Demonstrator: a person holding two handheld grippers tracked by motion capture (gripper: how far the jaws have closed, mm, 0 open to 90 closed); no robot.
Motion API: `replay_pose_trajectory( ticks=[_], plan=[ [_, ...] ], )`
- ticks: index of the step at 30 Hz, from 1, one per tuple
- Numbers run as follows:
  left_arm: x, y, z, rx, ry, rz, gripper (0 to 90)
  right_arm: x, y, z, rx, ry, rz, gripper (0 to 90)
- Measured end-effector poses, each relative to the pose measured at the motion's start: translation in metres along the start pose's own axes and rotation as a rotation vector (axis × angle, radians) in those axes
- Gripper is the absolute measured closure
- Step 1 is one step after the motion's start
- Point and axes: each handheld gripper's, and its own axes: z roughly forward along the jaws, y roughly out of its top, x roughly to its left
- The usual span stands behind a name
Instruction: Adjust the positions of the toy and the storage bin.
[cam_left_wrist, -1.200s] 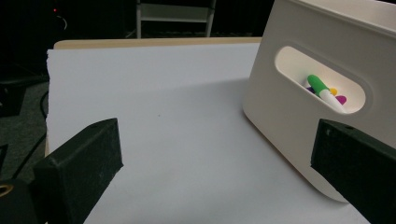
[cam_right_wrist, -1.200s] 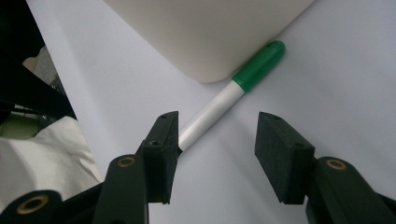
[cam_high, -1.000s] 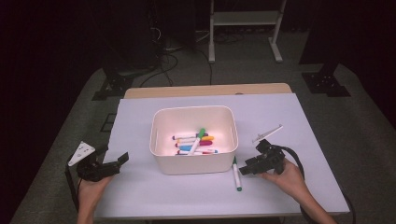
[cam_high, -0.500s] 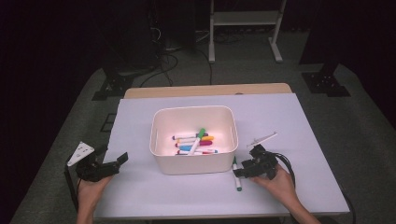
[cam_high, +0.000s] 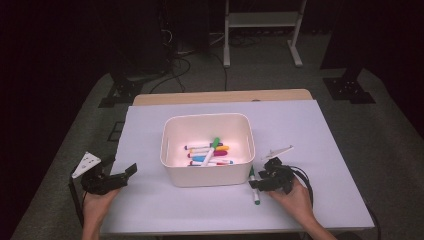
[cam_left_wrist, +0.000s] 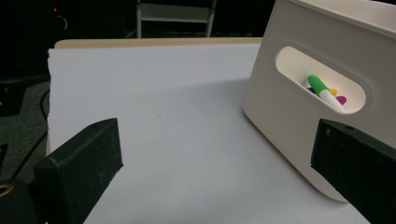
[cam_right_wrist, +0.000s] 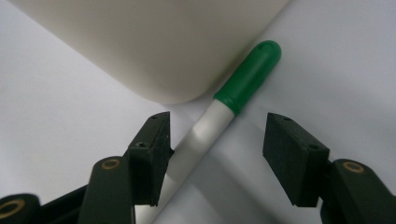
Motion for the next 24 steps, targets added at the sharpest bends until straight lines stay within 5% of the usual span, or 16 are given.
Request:
replay_pose_trajectory(
  ticks=[9,24],
  plan=[
    [0.000,0.000,0.000,0.001,0.001,0.000,0.7,-0.009,-0.003,-0.008,0.030,-0.092,-0.002,43.3],
    [0.000,0.000,0.000,0.001,-0.001,-0.002,0.7,-0.023,-0.014,-0.021,0.044,-0.175,-0.003,64.0]
  ],
)
